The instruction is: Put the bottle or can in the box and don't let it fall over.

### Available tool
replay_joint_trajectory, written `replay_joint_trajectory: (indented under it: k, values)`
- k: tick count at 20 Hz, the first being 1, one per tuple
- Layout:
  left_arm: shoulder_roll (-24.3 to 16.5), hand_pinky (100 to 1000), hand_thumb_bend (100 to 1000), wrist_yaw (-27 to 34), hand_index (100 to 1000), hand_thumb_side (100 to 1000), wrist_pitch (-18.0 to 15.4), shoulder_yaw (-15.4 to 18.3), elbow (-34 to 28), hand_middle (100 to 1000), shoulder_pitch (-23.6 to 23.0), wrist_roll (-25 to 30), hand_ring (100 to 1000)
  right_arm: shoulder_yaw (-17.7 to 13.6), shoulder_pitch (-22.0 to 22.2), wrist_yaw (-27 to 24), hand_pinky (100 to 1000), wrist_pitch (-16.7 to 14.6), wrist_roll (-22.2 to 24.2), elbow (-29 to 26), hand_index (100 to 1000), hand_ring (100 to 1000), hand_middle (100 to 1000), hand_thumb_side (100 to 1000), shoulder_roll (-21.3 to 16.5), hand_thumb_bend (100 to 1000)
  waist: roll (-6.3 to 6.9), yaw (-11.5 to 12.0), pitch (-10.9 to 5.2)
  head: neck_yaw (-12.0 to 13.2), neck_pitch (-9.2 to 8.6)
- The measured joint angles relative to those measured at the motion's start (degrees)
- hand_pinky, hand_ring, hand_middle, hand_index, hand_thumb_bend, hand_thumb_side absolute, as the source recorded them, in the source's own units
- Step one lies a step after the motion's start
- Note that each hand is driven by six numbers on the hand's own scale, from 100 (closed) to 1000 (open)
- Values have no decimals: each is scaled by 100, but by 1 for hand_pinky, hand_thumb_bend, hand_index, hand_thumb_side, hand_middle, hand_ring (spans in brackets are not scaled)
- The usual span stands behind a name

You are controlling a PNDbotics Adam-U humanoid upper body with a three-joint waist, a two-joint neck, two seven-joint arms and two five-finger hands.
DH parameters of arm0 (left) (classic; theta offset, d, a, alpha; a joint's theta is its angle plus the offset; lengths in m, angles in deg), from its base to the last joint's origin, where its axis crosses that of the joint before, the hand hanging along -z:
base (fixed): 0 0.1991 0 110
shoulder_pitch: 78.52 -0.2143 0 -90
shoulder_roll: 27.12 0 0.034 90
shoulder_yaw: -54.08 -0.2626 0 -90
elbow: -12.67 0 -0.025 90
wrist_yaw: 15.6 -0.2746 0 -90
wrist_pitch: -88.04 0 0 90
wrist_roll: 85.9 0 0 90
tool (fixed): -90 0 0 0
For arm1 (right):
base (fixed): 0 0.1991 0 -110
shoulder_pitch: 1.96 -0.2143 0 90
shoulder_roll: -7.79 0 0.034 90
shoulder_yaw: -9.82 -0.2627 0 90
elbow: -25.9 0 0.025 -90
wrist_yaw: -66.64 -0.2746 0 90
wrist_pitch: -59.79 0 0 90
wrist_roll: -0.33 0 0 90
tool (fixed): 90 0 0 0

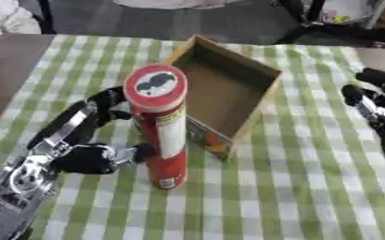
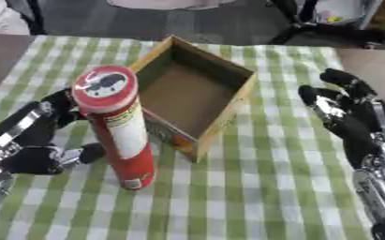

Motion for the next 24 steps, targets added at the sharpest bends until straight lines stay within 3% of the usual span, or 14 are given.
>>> replay_joint_trajectory:
  k: [8,14,24]
  values:
    - [172,826,749,190,896,453,-43,-53,135,835,176,-40,1000,1,0,0,762,-6,12,7,783,741,787,259,28,606,-7,-18,12,10,-34]
    - [197,828,766,522,890,491,-237,-85,134,849,178,247,1000,1,-1,0,762,-2,18,35,783,741,787,258,30,605,-3,-21,16,17,-34]
    - [294,815,756,681,871,464,-275,-119,246,827,273,341,1000,2,-1,0,763,13,35,39,782,740,786,255,73,606,-16,-23,22,44,-35]
